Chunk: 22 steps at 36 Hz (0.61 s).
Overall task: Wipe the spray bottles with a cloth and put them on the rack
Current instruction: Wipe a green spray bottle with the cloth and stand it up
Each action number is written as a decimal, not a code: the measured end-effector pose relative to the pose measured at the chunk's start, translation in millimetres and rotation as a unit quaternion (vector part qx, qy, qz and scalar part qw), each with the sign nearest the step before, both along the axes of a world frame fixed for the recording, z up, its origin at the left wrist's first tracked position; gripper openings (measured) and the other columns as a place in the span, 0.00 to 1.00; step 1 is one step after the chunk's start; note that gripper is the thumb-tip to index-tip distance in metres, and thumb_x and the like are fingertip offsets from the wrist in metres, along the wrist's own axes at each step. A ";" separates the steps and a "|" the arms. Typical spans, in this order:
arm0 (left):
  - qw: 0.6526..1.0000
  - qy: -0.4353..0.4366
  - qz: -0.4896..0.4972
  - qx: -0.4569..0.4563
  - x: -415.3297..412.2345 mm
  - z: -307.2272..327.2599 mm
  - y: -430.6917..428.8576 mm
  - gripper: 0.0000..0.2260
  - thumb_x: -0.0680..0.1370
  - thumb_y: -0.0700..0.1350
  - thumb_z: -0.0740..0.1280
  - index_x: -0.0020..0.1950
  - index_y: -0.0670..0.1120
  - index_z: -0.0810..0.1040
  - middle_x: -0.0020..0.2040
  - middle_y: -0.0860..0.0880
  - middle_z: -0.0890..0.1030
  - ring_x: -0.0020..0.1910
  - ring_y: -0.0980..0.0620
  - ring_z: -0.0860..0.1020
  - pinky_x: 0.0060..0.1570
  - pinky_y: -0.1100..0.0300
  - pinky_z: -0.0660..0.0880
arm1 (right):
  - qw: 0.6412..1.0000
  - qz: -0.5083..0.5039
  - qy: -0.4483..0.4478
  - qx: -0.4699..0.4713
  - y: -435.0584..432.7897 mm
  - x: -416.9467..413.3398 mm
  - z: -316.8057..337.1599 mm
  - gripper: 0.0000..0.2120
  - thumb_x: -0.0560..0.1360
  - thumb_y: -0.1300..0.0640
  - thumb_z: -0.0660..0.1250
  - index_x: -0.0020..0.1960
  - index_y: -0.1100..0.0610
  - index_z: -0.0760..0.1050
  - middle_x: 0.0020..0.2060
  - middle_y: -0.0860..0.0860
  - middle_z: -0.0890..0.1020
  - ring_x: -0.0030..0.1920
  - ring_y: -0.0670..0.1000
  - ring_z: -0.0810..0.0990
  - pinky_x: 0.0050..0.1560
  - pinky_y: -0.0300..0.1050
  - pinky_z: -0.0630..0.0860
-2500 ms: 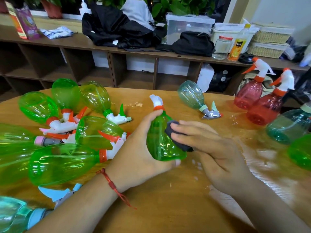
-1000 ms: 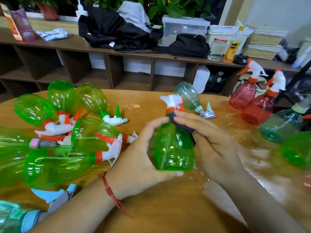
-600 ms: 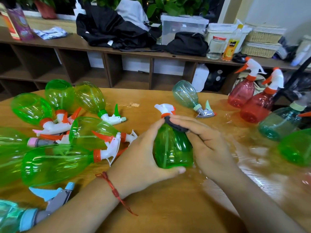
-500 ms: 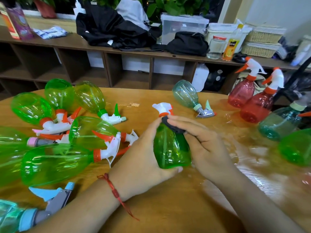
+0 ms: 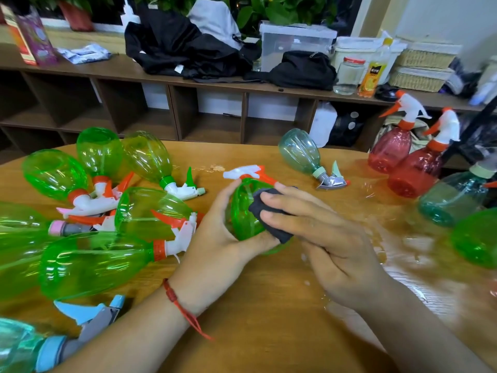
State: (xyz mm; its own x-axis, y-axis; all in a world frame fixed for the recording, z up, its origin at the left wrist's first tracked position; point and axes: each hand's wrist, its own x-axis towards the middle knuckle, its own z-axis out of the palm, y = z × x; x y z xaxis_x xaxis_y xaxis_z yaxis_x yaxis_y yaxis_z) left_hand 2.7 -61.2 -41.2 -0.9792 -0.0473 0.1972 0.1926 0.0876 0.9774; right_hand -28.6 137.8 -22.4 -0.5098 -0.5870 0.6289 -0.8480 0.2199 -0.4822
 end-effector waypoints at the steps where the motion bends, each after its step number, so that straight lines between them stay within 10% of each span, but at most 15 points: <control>1: 1.000 -0.001 -0.003 0.002 1.3 0.3 1.8 0.43 0.66 0.43 0.86 0.77 0.55 0.72 0.66 0.57 0.84 0.66 0.58 0.82 0.66 0.55 0.79 | 1.000 0.000 -0.011 -0.007 1.0 0.1 1.4 0.22 0.79 0.76 0.57 0.68 0.64 0.79 0.71 0.56 0.79 0.78 0.58 0.71 0.77 0.61 0.69; 14: 0.991 0.058 -0.106 -0.053 8.9 -2.7 3.5 0.52 0.67 0.44 0.86 0.84 0.56 0.61 0.79 0.55 0.72 0.78 0.50 0.72 0.75 0.43 0.71 | 0.973 0.006 -0.193 -0.128 7.7 -5.6 8.3 0.24 0.82 0.57 0.55 0.74 0.66 0.73 0.75 0.57 0.76 0.80 0.59 0.68 0.79 0.64 0.63; 22: 0.967 0.096 -0.031 -0.234 7.9 5.8 5.0 0.50 0.68 0.56 0.85 0.82 0.65 0.58 0.75 0.69 0.70 0.74 0.67 0.71 0.71 0.71 0.68 | 0.983 -0.040 -0.169 -0.068 2.0 -7.7 -2.0 0.23 0.82 0.68 0.59 0.76 0.61 0.73 0.76 0.51 0.75 0.79 0.52 0.69 0.79 0.60 0.66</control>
State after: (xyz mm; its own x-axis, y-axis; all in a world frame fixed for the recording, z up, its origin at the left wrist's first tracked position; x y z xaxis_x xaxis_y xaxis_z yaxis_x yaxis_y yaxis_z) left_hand 10.6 -56.2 -35.4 -0.9207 0.1488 0.3608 0.3853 0.4943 0.7793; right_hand -36.3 139.8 -24.4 -0.7439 -0.4584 0.4863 -0.6176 0.1934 -0.7624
